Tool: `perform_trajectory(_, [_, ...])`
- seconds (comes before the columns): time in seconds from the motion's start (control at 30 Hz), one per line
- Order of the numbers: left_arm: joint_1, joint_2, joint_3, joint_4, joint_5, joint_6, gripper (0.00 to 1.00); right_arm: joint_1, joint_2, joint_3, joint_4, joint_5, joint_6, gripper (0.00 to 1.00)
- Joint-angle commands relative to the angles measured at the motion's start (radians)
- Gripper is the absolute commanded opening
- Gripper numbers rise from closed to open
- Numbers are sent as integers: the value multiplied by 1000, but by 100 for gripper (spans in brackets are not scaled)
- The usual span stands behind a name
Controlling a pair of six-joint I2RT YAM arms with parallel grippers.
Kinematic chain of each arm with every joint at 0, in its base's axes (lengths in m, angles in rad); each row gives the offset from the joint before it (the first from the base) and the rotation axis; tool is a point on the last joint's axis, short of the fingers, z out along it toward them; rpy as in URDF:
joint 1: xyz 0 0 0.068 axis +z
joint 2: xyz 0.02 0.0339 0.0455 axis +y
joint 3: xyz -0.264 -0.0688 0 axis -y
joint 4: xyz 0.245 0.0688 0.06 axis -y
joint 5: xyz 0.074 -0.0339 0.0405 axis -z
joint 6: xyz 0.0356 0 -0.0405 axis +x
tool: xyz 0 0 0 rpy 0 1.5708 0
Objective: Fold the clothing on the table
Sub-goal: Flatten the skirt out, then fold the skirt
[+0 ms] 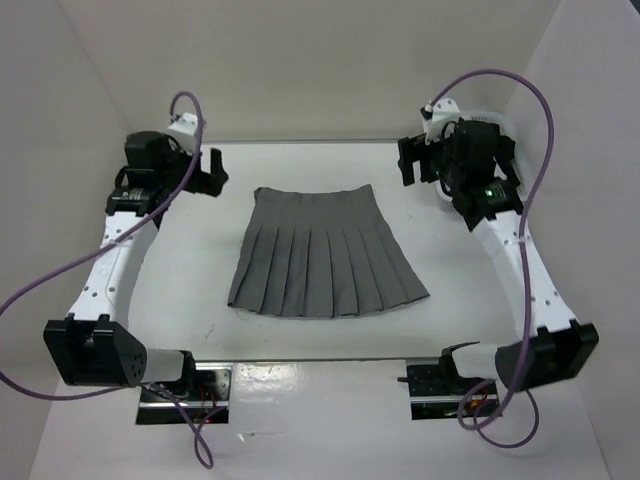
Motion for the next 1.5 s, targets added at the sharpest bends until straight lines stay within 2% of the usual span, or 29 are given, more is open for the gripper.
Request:
perform_trajectory(0.0, [-34, 55, -175, -71, 33, -31, 100, 9, -22, -159, -29, -90, 9, 92])
perform_trajectory(0.1, [-34, 100, -140, -151, 33, -61, 100, 9, 10, -186, -60, -124, 21, 92])
perform_trajectory(0.2, [-34, 123, -73, -205, 33, -62, 100, 9, 111, -140, -108, -139, 43, 92])
perform_trajectory(0.3, [-34, 135, -73, -151, 21, -62, 100, 9, 196, -101, -144, -150, 58, 92])
perform_trajectory(0.57, [-34, 333, 65, -65, 140, -82, 100, 9, 269, -71, -85, -159, 11, 91])
perform_trajectory(0.7, [-34, 472, 134, -47, 174, -82, 89, 9, 369, -8, -63, -159, 0, 84])
perform_trajectory(0.77, [-34, 552, 177, -47, 185, -91, 78, 9, 418, 38, -51, -140, 0, 81])
perform_trajectory(0.8, [-34, 599, 191, -47, 199, -91, 69, 9, 461, 67, -51, -140, 0, 80])
perform_trajectory(0.83, [-34, 623, 205, -47, 199, -91, 67, 9, 481, 83, -51, -140, 0, 79])
perform_trajectory(1.07, [-43, 752, 328, -47, 180, -101, 67, 9, 605, 193, -51, -150, -9, 78])
perform_trajectory(1.33, [-43, 858, 462, -37, 171, -68, 67, 9, 639, 225, -62, -194, -19, 76])
perform_trajectory(1.47, [-66, 928, 535, -83, 162, -33, 65, 9, 639, 225, -72, -203, -19, 76])
